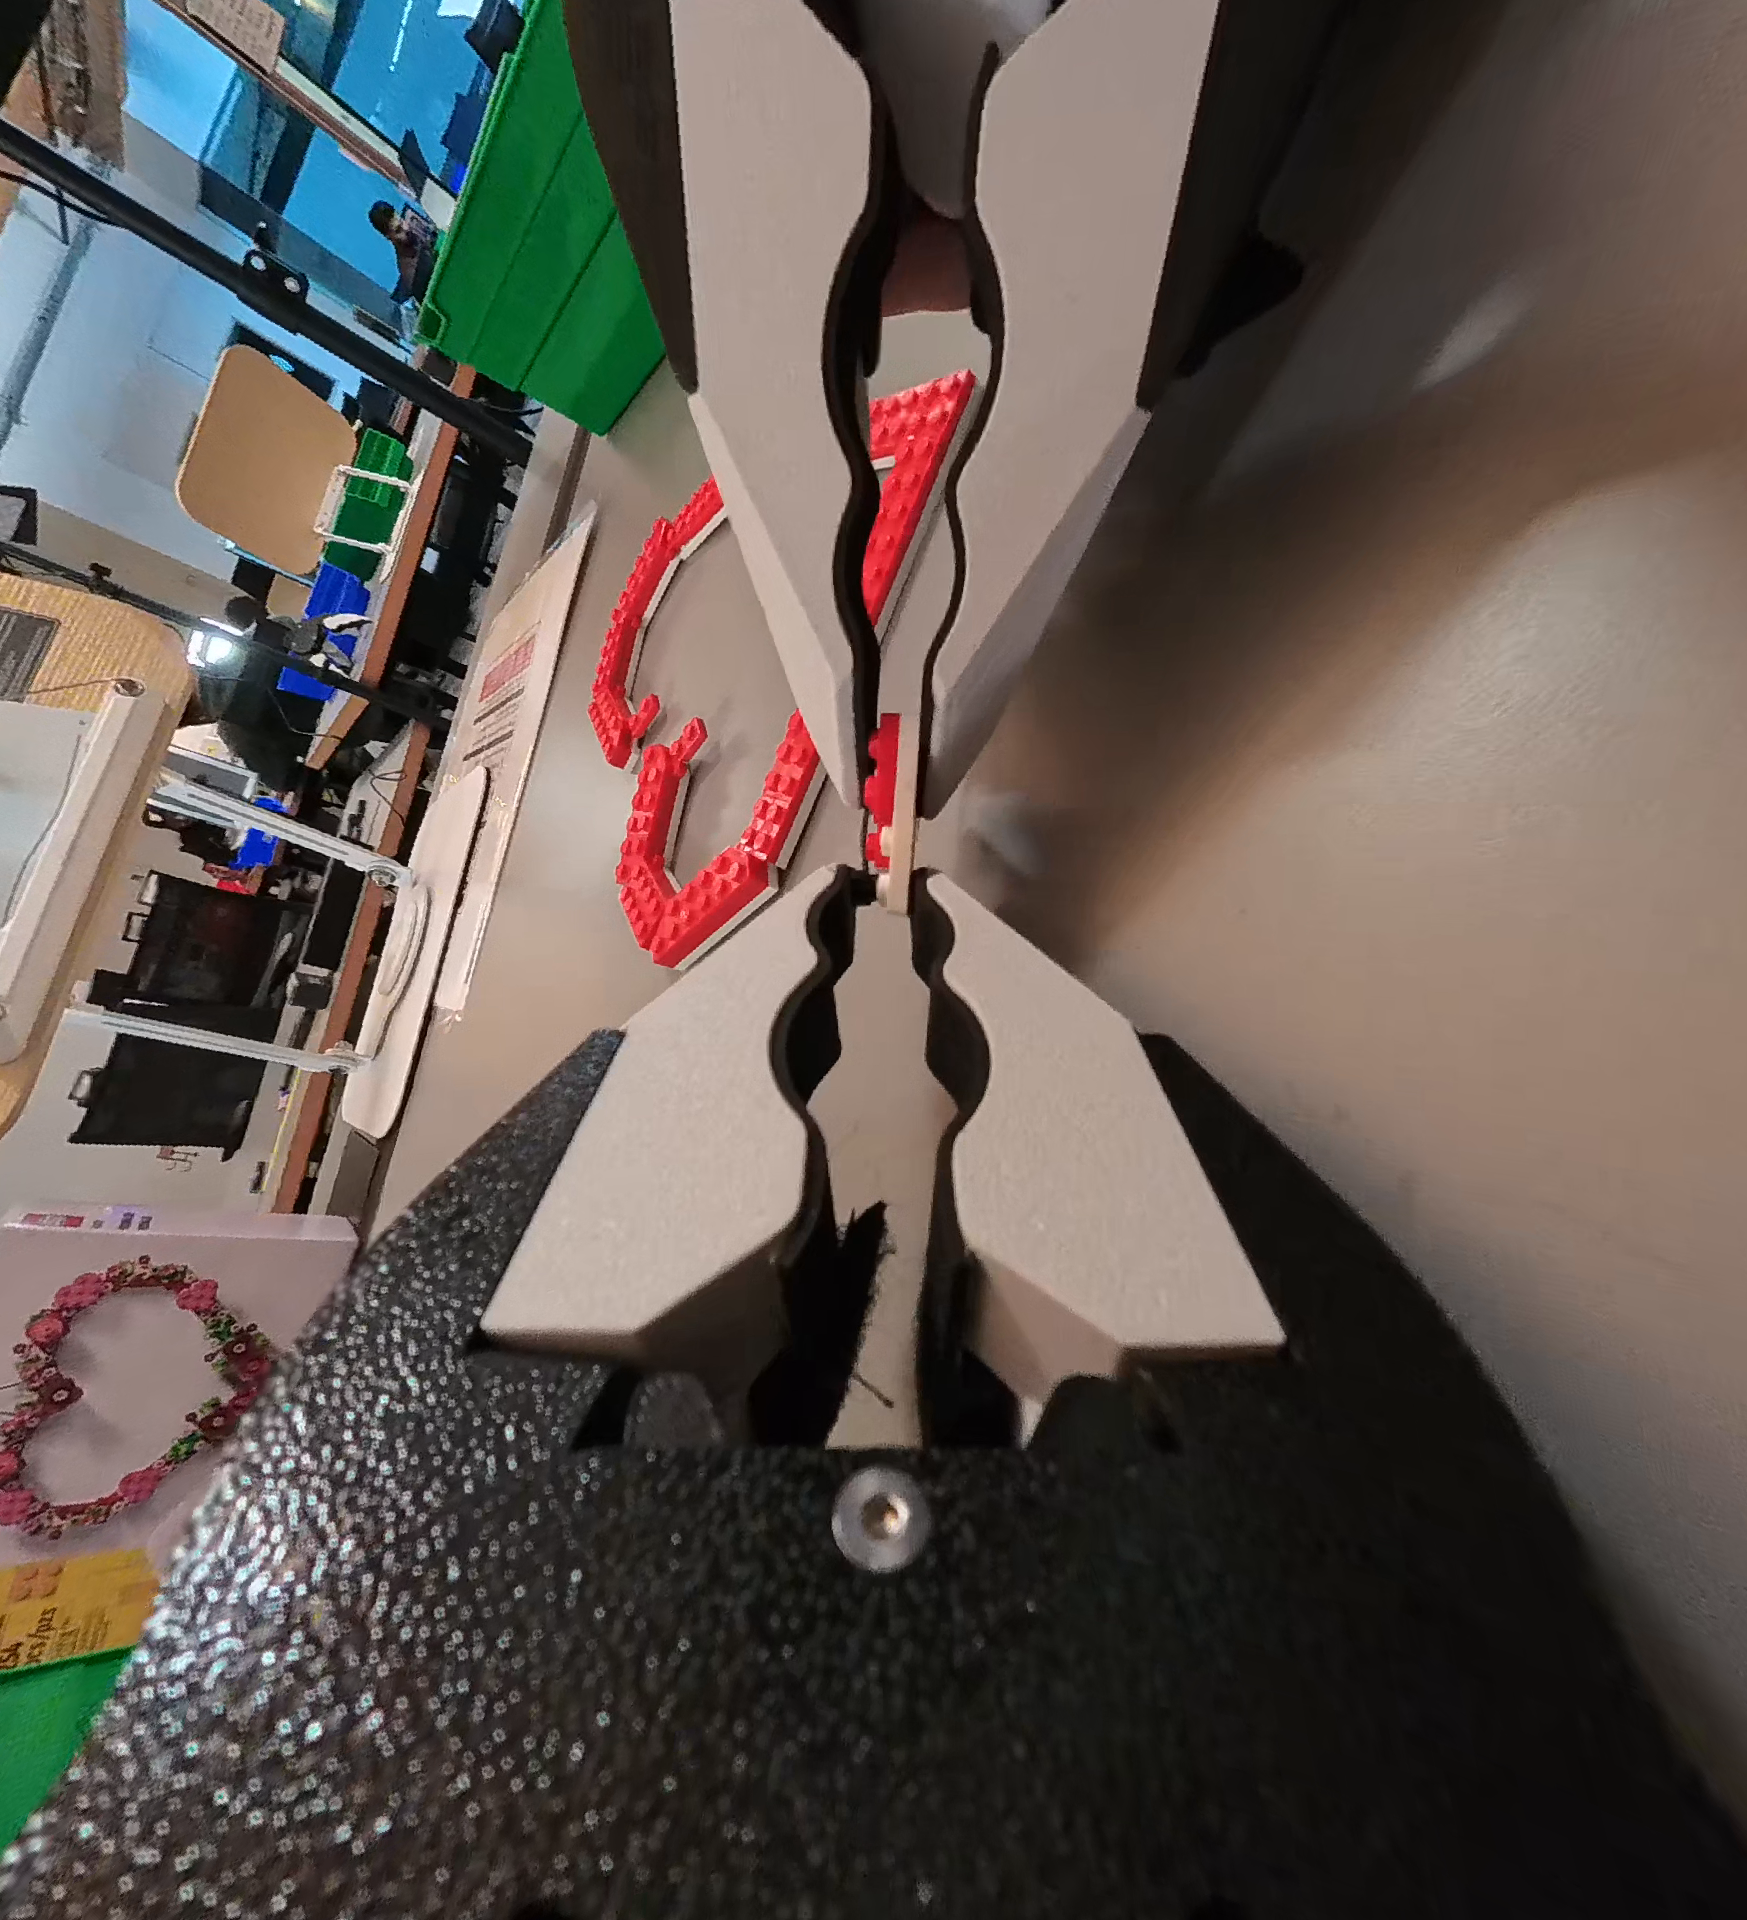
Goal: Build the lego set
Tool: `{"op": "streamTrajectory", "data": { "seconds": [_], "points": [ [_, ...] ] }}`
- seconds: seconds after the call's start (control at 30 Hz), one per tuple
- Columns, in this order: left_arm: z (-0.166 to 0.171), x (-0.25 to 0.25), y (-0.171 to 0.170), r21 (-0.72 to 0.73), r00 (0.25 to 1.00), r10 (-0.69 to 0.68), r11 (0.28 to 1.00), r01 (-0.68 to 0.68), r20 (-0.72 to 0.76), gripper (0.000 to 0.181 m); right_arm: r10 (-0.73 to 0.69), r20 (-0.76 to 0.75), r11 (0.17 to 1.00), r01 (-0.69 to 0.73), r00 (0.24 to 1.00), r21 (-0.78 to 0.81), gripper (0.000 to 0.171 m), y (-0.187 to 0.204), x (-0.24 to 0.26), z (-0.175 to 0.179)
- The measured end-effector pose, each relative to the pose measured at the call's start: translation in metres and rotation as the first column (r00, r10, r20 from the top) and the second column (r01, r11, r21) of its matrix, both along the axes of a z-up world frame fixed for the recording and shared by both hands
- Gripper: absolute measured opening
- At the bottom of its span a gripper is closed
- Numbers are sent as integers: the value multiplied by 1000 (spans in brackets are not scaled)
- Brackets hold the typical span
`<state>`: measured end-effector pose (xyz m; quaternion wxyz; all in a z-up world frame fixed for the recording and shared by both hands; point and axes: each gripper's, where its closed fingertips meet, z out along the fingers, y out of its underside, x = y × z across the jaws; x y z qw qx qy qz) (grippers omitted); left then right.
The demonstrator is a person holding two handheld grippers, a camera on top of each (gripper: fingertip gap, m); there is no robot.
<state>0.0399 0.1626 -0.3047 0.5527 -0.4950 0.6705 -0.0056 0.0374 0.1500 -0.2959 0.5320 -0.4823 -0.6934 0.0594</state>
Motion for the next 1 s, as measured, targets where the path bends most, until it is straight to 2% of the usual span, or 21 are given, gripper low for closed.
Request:
{"op": "streamTrajectory", "data": {
  "seconds": [0.03,0.27,0.43,0.8,0.83,0.9,0.93,1.0],
  "points": [
    [0,0,0,9,1000,-3,1000,3,-5,9,0,0,1000,0,1000,-1,7,0,0,0],
    [-1,0,-1,22,1000,-2,1000,3,-24,9,1,12,1000,-2,1000,21,7,-1,0,-2],
    [-2,-1,1,64,999,4,998,-1,-48,9,21,-31,999,-22,999,-47,9,-6,-1,1],
    [-3,-5,-4,26,998,12,1000,-11,-56,9,20,82,1000,-22,996,21,7,-6,2,-6],
    [-3,-6,-4,29,998,15,999,-13,-60,9,36,87,999,-37,996,10,8,-9,1,-7],
    [-3,-7,-5,26,998,16,1000,-15,-57,9,90,99,995,-85,991,-57,25,-18,0,-9],
    [-3,-7,-5,20,999,11,1000,-10,-53,9,125,82,987,-115,989,-111,32,-24,0,-8],
    [-3,-7,-6,19,999,9,1000,-8,-49,8,143,-14,954,-142,990,-263,34,-29,0,3]
  ]
}}
